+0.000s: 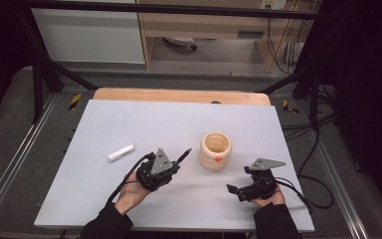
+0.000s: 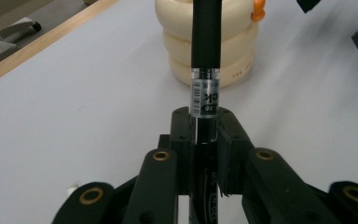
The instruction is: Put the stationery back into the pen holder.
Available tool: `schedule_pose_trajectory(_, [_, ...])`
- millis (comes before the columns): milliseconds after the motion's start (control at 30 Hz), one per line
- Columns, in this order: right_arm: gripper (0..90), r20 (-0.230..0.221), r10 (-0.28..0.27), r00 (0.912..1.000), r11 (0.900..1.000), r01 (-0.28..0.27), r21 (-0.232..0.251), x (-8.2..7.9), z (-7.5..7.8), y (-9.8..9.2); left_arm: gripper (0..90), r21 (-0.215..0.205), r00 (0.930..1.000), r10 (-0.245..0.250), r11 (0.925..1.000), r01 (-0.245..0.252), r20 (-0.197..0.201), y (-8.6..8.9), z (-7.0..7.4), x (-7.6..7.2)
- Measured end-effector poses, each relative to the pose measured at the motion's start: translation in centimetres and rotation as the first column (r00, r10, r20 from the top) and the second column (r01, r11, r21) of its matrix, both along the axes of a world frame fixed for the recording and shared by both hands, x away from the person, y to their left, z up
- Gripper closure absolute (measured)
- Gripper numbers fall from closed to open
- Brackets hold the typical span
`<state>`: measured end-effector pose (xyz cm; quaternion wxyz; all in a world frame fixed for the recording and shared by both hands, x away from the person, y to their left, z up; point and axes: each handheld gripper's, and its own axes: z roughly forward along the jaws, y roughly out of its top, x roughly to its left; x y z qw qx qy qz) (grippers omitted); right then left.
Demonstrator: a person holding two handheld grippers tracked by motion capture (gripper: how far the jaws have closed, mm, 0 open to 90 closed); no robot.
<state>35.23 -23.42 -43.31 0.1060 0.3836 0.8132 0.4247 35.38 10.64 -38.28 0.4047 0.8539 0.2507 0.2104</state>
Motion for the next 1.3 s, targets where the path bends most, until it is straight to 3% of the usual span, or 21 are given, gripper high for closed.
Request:
schedule_pose_trajectory(533, [0.4,0.004,0.007,1.0,1.0,-0.007,-0.01,0.1,-0.1,-0.1,78.9,-0.116,0.9991,0.012,0.9931,-0.016,-0.04,-2.7,2.9,2.5])
schedule_pose_trajectory(833, [0.4,0.003,0.01,0.9999,1.0,-0.01,-0.01,0.1,-0.1,-0.1,78.9,-0.143,0.999,0.018,0.9894,-0.024,-0.041,-4.5,4.1,3.7])
schedule_pose_trajectory(1100, [0.4,0.002,0.01,0.9999,1.0,-0.01,-0.009,0.1,-0.1,-0.1,78.9,-0.199,0.9981,0.028,0.9791,-0.039,-0.056,-5.9,5.3,4.9])
schedule_pose_trajectory(1300, [0.4,0.003,0.007,1.0,1.0,-0.007,-0.004,0.1,0.0,-0.2,78.9,-0.207,0.9983,0.042,0.9772,-0.049,-0.04,-7.0,5.6,5.5])
